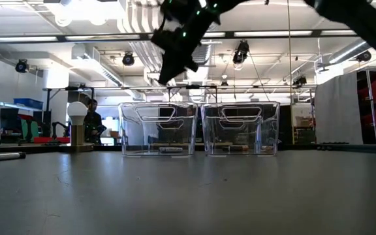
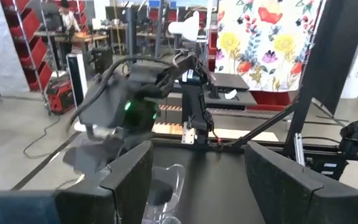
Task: Sort batteries
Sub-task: Put the white battery into the left transparent bin
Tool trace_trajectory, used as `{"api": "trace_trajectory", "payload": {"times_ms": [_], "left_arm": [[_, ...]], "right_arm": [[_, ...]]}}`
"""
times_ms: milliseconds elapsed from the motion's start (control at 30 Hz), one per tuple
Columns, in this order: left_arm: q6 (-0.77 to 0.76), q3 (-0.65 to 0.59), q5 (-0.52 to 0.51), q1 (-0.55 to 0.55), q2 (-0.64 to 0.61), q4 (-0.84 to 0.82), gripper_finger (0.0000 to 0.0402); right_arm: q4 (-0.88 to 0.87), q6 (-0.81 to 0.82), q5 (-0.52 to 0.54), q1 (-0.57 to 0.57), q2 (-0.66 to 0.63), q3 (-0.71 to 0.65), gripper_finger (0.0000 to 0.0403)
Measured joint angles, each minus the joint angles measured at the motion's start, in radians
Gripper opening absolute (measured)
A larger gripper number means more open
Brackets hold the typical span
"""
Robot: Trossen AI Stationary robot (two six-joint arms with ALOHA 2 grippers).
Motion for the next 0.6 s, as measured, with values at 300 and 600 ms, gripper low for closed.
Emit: {"api": "trace_trajectory", "payload": {"times_ms": [300,600], "left_arm": [[-0.027,0.0,-0.074,0.0,0.025,-0.002,0.0231],[-0.046,0.0,-0.124,0.0,-0.042,-0.02,0.0231]], "right_arm": [[-0.129,-0.068,-0.04,-0.028,0.24,0.189,0.0022],[-0.129,-0.14,-0.062,-0.042,0.314,0.181,0.0022]]}}
